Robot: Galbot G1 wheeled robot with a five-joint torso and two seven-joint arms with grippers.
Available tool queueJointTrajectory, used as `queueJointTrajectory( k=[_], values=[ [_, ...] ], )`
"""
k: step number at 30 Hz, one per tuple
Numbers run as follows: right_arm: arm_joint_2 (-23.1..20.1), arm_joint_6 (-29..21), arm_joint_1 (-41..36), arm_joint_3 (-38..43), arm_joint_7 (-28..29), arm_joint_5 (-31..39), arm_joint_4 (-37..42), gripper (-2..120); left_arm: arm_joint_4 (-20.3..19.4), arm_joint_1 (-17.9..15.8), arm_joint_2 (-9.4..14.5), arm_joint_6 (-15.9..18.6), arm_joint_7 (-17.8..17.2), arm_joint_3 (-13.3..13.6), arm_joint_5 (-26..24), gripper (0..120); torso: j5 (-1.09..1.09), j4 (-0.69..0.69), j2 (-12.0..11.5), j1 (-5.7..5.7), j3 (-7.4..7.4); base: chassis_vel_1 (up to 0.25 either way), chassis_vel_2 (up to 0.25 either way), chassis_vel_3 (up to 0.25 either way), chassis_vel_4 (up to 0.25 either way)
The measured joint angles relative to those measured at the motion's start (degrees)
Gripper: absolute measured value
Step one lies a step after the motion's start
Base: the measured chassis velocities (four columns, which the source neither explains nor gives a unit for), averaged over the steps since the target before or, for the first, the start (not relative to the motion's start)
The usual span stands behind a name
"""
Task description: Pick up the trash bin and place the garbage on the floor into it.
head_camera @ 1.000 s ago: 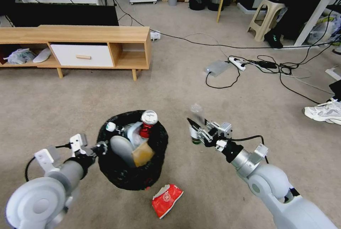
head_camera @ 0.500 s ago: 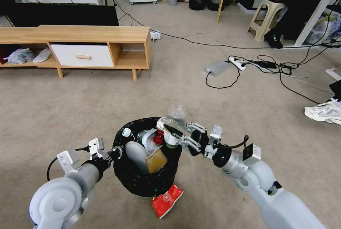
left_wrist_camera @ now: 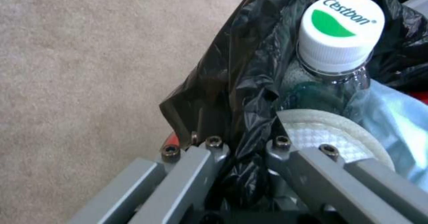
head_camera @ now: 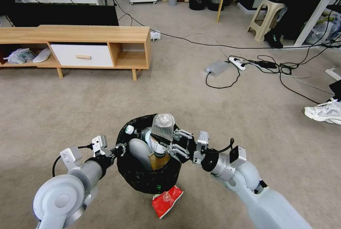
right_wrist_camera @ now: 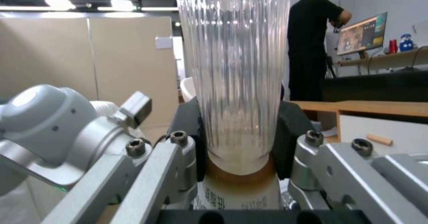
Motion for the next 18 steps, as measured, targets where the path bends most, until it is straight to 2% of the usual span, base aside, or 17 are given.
queueJointTrajectory(
  k=[1,3,4,5,8,9,10,15,16,17,18],
  values=[
    [0.00,0.00,0.00,0.00,0.00,0.00,0.00,26,0.00,0.00,0.00,0.00,0.00,0.00,0.00,3,0.00,0.00,0.00,0.00,0.00,0.000,0.000,0.000,0.000],
    [0.21,0.00,0.16,-0.09,0.24,-0.31,-0.45,33,-0.60,0.36,0.01,0.00,-0.29,0.01,-0.97,3,0.00,0.00,0.00,0.00,0.00,0.000,0.000,0.000,0.000],
    [0.35,0.00,0.25,-0.10,0.33,-0.66,-0.72,41,-1.07,0.69,0.10,0.00,-0.48,0.07,-1.62,3,0.00,0.00,0.00,0.00,0.00,0.000,0.000,0.000,0.000],
    [0.35,0.00,0.25,-0.10,0.33,-0.66,-0.72,41,-1.07,0.69,0.10,0.00,-0.48,0.07,-1.62,3,0.00,0.00,0.00,0.00,0.00,0.000,0.000,0.000,0.000],
    [0.24,0.03,0.30,-0.05,0.48,-0.89,-0.87,54,-1.90,1.25,0.35,0.00,-0.65,0.28,-2.46,3,0.00,0.00,0.00,0.00,0.00,0.000,0.000,0.000,0.000],
    [0.24,0.03,0.30,-0.05,0.48,-0.89,-0.87,54,-1.90,1.25,0.35,0.00,-0.65,0.28,-2.46,3,0.00,0.00,0.00,0.00,0.00,0.000,0.000,0.000,0.000],
    [0.11,0.04,0.29,0.06,0.50,-0.89,-0.86,61,-1.94,1.33,0.41,0.00,-0.66,0.30,-2.50,3,0.00,0.00,0.00,0.00,0.00,0.000,0.000,0.000,0.000],
    [-0.19,0.05,0.21,0.48,0.50,-0.89,-0.71,73,-1.94,1.50,0.55,0.00,-0.68,0.32,-2.51,3,0.00,0.00,0.00,0.00,0.00,0.000,0.000,0.000,0.000],
    [-0.40,0.05,0.10,0.71,0.46,-0.91,-0.62,82,-1.94,1.59,0.59,0.00,-0.67,0.42,-2.51,3,0.00,0.00,0.00,0.00,0.00,0.000,0.000,0.000,0.000],
    [-0.40,0.05,0.10,0.71,0.46,-0.91,-0.62,82,-1.94,1.59,0.59,0.00,-0.67,0.42,-2.51,3,0.00,0.00,0.00,0.00,0.00,0.000,0.000,0.000,0.000],
    [-0.57,0.05,-0.04,0.88,0.41,-0.97,-0.60,88,-1.93,1.61,0.59,0.00,-0.68,0.52,-2.50,3,0.00,0.00,0.00,0.00,0.00,0.000,0.000,0.000,0.000]
  ],
)
